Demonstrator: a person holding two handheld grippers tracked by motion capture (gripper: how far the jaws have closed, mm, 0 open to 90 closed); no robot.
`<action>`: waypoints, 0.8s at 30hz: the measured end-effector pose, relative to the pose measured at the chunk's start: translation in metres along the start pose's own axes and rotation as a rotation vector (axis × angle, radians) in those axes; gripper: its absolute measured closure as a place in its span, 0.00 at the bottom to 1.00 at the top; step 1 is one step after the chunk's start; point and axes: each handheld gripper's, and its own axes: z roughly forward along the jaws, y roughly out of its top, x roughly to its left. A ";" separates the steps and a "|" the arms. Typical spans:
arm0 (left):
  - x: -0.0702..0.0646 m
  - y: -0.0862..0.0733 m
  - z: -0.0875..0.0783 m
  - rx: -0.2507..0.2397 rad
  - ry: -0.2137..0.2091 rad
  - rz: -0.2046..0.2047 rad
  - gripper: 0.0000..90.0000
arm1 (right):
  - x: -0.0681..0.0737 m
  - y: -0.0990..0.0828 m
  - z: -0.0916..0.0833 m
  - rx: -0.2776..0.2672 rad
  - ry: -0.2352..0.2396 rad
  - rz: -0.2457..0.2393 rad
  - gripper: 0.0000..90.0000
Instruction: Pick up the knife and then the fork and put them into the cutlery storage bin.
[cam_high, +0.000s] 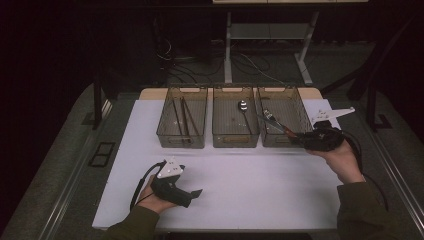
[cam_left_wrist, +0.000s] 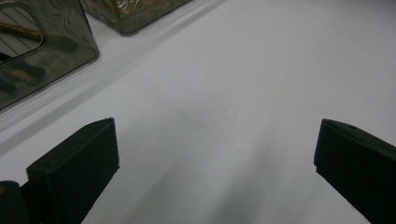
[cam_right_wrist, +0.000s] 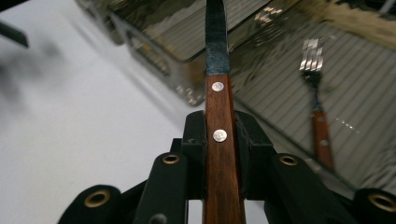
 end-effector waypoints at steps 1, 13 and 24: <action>0.000 0.000 0.000 -0.001 0.000 0.003 0.00 | -0.002 0.002 -0.001 -0.001 -0.008 0.005 0.84; -0.003 0.001 0.001 -0.015 -0.021 0.003 0.00 | -0.035 0.023 0.005 0.000 -0.116 0.102 0.84; -0.003 0.001 0.001 -0.021 -0.027 0.001 0.00 | -0.060 0.028 0.027 0.039 -0.203 0.182 0.84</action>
